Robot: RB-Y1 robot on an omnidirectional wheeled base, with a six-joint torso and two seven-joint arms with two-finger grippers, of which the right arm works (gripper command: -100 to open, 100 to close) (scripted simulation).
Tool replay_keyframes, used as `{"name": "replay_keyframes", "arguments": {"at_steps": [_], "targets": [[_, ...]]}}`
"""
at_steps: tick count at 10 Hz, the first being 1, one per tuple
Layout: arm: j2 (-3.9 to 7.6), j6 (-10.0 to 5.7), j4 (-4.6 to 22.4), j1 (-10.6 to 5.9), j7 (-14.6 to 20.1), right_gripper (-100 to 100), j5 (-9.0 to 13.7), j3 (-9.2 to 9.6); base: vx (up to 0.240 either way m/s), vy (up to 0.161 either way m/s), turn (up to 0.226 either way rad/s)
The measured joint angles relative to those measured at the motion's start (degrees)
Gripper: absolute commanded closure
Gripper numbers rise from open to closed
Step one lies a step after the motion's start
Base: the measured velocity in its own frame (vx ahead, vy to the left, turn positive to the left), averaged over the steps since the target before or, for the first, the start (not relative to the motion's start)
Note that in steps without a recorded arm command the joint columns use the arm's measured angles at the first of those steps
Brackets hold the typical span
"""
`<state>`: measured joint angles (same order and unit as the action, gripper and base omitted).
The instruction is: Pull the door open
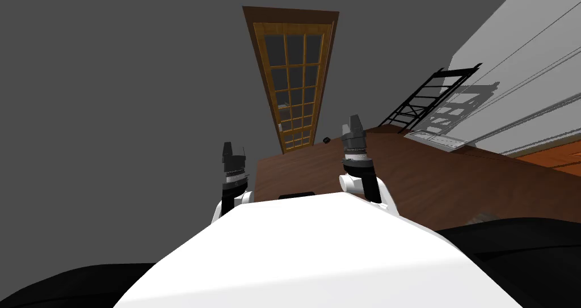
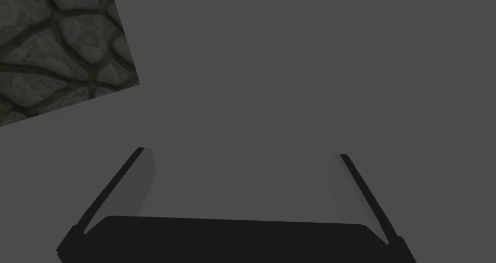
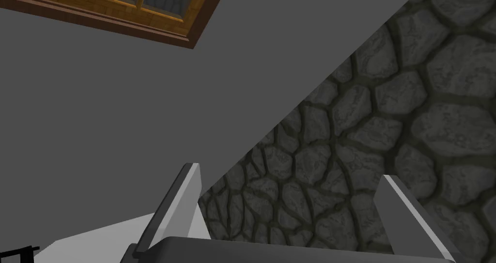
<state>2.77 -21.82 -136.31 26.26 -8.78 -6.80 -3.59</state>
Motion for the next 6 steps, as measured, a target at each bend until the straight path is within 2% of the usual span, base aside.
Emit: {"name": "replay_keyframes", "arguments": {"at_steps": [6], "targets": [[1.21, -2.15, 6.4, -1.09, -4.5, -100, -0.8, -0.54, 0.139, 0.058, 0.026]]}}
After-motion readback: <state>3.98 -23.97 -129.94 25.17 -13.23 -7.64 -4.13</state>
